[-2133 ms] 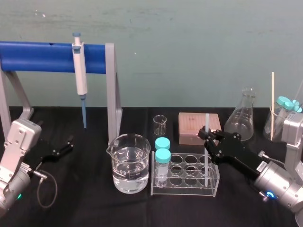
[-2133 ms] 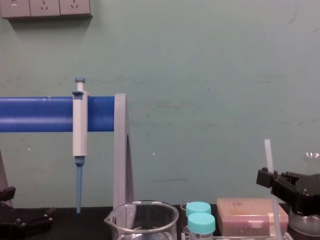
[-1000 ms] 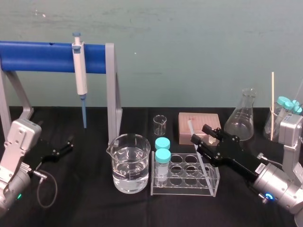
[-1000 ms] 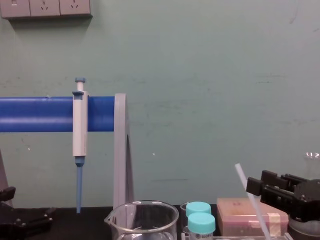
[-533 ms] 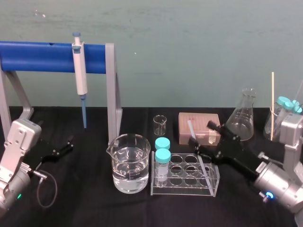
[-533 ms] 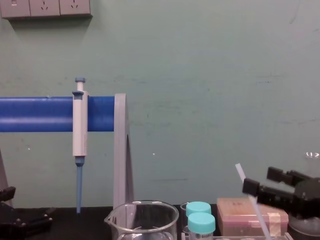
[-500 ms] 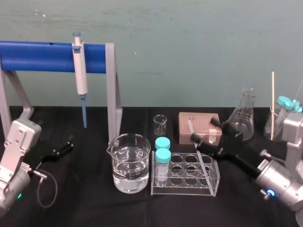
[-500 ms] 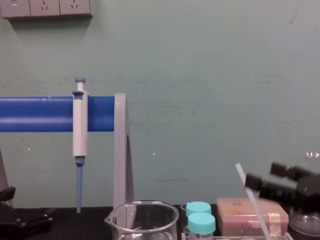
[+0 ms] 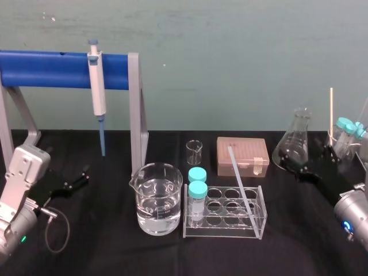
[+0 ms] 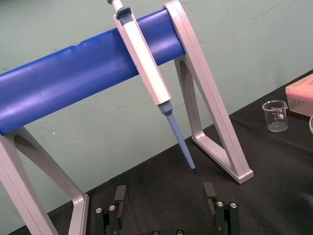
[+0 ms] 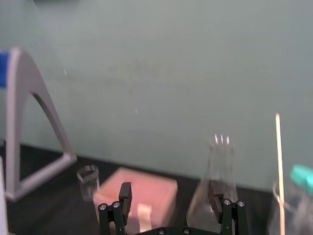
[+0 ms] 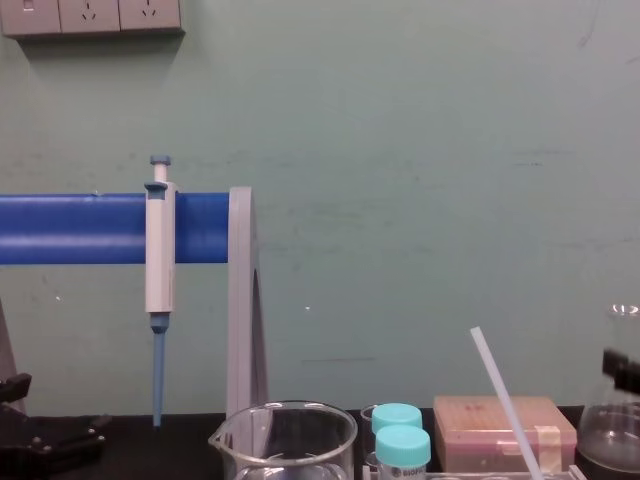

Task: Pick up the stirring rod with one hand, then place it down.

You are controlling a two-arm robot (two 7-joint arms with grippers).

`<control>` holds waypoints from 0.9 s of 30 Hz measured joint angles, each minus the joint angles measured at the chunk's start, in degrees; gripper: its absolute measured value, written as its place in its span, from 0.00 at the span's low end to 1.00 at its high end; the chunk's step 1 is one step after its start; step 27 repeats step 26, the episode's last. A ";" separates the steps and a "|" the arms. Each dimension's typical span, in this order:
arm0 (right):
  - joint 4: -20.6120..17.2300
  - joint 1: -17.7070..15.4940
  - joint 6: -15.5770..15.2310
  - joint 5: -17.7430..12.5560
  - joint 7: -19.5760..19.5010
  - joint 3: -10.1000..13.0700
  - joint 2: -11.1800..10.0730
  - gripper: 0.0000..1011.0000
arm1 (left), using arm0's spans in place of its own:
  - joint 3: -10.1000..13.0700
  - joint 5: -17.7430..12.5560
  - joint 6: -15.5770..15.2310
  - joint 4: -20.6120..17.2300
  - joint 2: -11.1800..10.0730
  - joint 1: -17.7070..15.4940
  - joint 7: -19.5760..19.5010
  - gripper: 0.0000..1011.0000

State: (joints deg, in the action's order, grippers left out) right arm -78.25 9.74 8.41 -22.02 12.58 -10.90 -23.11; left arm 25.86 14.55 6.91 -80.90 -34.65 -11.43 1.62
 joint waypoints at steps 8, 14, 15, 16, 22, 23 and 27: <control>0.89 0.03 -4.58 0.56 0.61 -0.32 -0.34 0.99 | 0.00 0.00 0.00 0.00 0.00 0.00 0.00 0.99; 0.82 0.05 -4.18 0.51 0.57 -0.28 -0.30 0.99 | 0.00 0.00 0.00 0.00 0.00 0.00 0.00 0.99; 0.81 0.06 -4.13 0.50 0.56 -0.28 -0.30 0.99 | 0.00 0.00 -0.01 0.00 0.00 0.00 0.00 0.99; 0.79 0.06 -4.08 0.50 0.56 -0.27 -0.29 0.99 | 0.00 0.00 -0.01 0.00 0.00 0.00 0.00 0.99; 0.77 0.06 -3.87 0.48 0.52 -0.23 -0.26 0.99 | 0.00 0.00 0.00 0.00 0.00 0.00 0.00 0.99; 0.76 0.06 -3.82 0.48 0.51 -0.22 -0.25 0.99 | 0.00 0.00 -0.01 0.00 0.00 0.00 0.00 0.99; 0.74 0.06 -3.77 0.47 0.50 -0.21 -0.24 0.99 | 0.00 0.00 -0.01 0.00 0.00 0.00 0.00 0.99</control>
